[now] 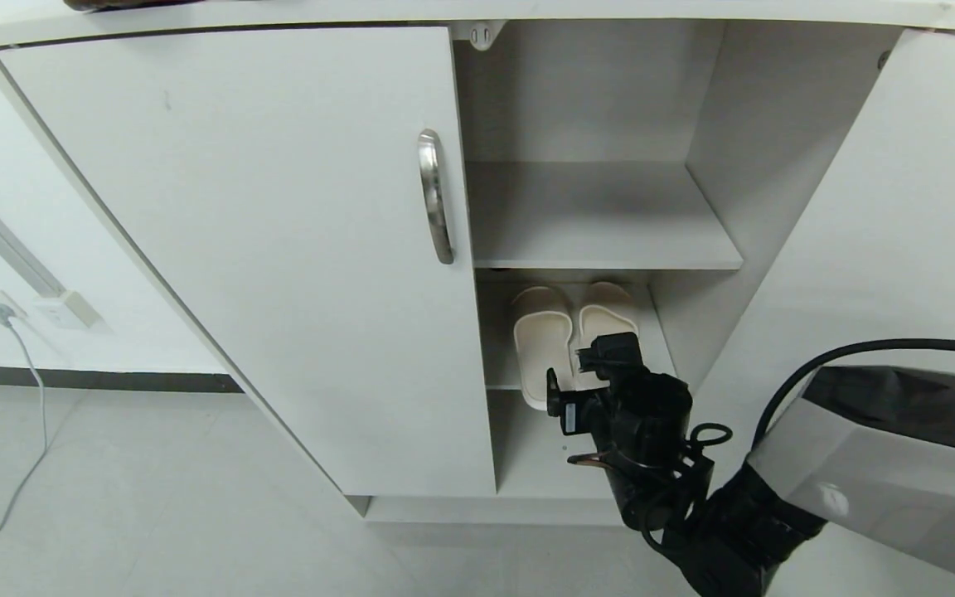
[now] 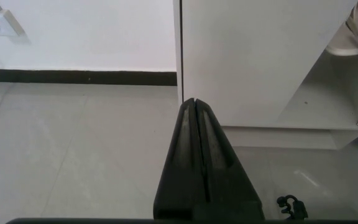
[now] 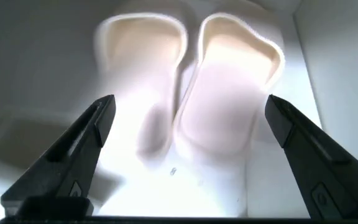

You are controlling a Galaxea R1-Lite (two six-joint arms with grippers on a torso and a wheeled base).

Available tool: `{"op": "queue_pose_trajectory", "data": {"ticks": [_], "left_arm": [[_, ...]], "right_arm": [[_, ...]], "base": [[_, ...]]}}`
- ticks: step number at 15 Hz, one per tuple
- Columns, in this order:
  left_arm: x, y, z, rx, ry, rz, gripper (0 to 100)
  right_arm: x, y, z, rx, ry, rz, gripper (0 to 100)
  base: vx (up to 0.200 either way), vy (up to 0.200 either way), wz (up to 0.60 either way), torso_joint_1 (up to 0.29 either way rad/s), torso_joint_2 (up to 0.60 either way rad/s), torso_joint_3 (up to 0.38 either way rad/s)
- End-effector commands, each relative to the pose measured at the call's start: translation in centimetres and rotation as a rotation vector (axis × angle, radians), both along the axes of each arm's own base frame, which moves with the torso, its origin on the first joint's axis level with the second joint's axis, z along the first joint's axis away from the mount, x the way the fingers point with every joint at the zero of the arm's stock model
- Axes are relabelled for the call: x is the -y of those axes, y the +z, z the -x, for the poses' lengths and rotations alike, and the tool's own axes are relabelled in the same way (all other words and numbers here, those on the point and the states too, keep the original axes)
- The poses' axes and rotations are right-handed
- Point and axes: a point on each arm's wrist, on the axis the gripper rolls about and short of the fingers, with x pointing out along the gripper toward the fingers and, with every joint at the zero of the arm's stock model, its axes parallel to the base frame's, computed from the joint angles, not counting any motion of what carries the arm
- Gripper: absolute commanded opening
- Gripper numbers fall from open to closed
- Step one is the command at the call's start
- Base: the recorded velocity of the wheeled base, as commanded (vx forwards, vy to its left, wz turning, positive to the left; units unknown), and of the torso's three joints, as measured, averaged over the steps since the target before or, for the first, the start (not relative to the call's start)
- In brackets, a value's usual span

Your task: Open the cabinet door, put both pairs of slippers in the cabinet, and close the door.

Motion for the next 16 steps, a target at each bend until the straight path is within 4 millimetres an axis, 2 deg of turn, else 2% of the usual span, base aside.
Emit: {"op": "queue_pose_trajectory", "data": {"ticks": [1,8,16], "left_arm": [[0.00,0.00,-0.01,-0.001,0.001,-0.001,0],[0.00,0.00,-0.01,-0.001,0.001,0.000,0],[0.00,0.00,-0.01,-0.001,0.001,0.002,0]], "right_arm": [[0.28,1.22,2.04,0.010,0.030,-0.007,100],[0.55,1.06,1.81,0.006,0.021,-0.007,100],[0.57,0.97,1.83,0.005,0.021,-0.009,100]], "base": [[-0.200,0.000,0.00,0.002,0.01,0.002],[-0.200,0.000,0.00,0.001,0.00,0.001],[0.000,0.000,0.00,0.000,0.00,0.000]]}}
